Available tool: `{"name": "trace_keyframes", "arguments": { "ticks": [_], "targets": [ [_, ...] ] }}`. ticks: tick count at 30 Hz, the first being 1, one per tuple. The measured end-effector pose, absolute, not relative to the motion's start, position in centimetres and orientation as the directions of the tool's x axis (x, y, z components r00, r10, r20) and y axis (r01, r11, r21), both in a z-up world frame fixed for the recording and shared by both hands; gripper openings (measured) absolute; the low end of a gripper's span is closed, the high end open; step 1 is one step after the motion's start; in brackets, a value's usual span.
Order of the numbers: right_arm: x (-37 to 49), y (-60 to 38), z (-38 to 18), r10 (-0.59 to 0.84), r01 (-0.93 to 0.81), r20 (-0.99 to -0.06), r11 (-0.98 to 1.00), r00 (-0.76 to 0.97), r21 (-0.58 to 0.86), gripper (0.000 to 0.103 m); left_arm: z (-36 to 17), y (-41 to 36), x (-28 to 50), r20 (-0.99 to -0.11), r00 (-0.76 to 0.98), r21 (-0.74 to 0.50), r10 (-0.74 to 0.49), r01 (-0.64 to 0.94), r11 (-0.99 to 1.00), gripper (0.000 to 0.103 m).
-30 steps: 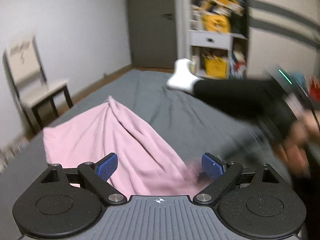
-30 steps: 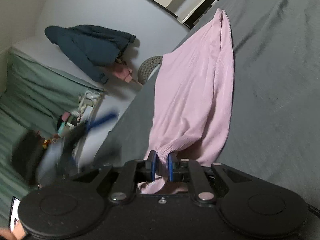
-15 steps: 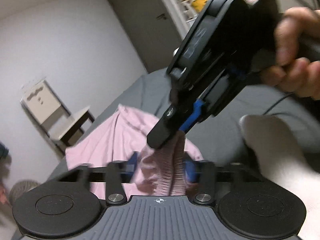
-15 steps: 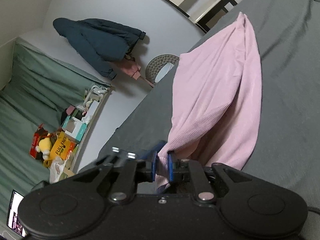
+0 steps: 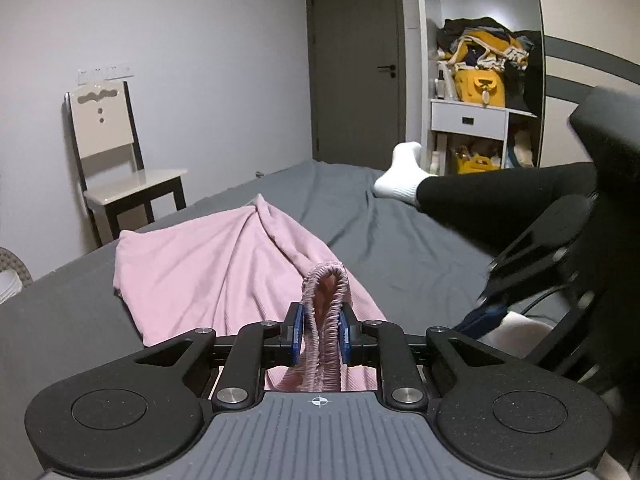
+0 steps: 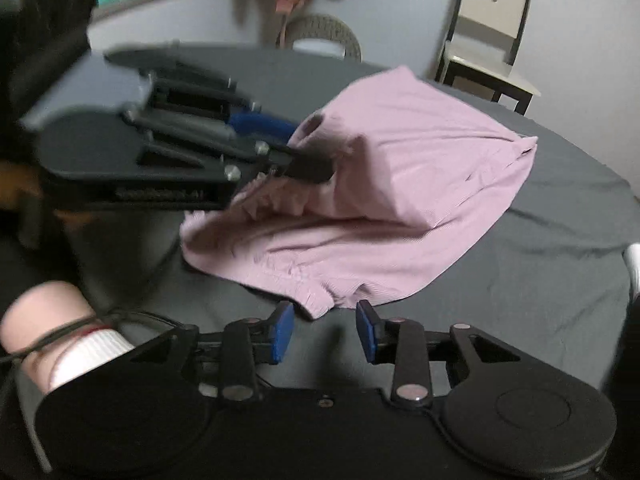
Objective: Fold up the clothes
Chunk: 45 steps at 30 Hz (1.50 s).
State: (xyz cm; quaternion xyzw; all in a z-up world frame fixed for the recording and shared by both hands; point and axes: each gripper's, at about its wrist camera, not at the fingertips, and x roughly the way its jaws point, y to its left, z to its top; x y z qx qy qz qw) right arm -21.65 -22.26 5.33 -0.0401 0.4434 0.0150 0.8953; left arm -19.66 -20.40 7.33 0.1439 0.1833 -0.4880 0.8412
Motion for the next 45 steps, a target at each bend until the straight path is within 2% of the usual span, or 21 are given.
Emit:
{"name": "trace_keyframes", "arguments": {
  "ticks": [4,8,11,17,23,24,30,34,35,40,45],
  "targets": [
    [-20.3,-21.6,3.8,-0.029,-0.05,-0.816,0.996,0.578,-0.071,0.026,6.7,-21.4,-18.7,-0.449,0.451,0.051,-0.771,0.875,0.482,0.018],
    [-20.6,-21.0,2.6,-0.101,-0.03,-0.805,0.989,0.585,-0.146,0.02,6.4,-22.0,-17.7,-0.448,0.448,0.031,-0.774,0.872,0.488,0.018],
    [-21.4,-21.0,2.8,-0.088,-0.002,-0.783,0.994,0.615,-0.114,0.007,6.4,-22.0,-17.8,-0.447,0.442,0.028,-0.778,0.876,0.482,0.019],
    [-23.1,-23.1,5.2,0.093,0.038,-0.774,0.988,0.627,0.15,0.005,6.5,-22.2,-18.5,-0.447,0.396,0.037,-0.802,0.904,0.426,0.018],
    [-23.5,-23.2,4.6,0.096,0.043,-0.811,0.988,0.578,0.147,0.005,5.7,-24.3,-20.2,-0.513,0.293,0.096,-0.807,0.953,0.286,0.019],
    [-23.4,-23.0,4.1,0.097,0.036,-0.824,0.989,0.558,0.141,0.001,5.3,-24.8,-20.6,-0.529,0.278,0.116,-0.802,0.96,0.256,0.019],
    [-23.9,-23.0,5.0,0.082,0.006,-0.846,0.995,0.526,0.1,0.007,4.0,-26.2,-22.7,-0.597,0.247,0.202,-0.763,0.967,0.155,0.019],
    [-23.6,-27.4,7.5,0.075,0.078,-0.801,0.986,0.594,0.15,0.025,4.0,-26.4,-22.9,-0.605,0.253,0.214,-0.755,0.965,0.151,0.019],
    [-23.1,-28.6,8.0,0.073,0.098,-0.787,0.981,0.613,0.168,0.027,3.9,-26.5,-23.1,-0.609,0.255,0.223,-0.751,0.964,0.147,0.019],
    [-16.5,-34.7,8.5,0.051,0.22,-0.714,0.934,0.698,0.282,0.027,3.4,-26.9,-23.8,-0.63,0.265,0.272,-0.73,0.956,0.113,0.019],
    [-12.3,-35.4,6.6,-0.015,0.275,-0.733,0.932,0.68,0.236,0.027,3.1,-26.9,-24.1,-0.637,0.27,0.293,-0.722,0.951,0.096,0.019]
  ]
}}
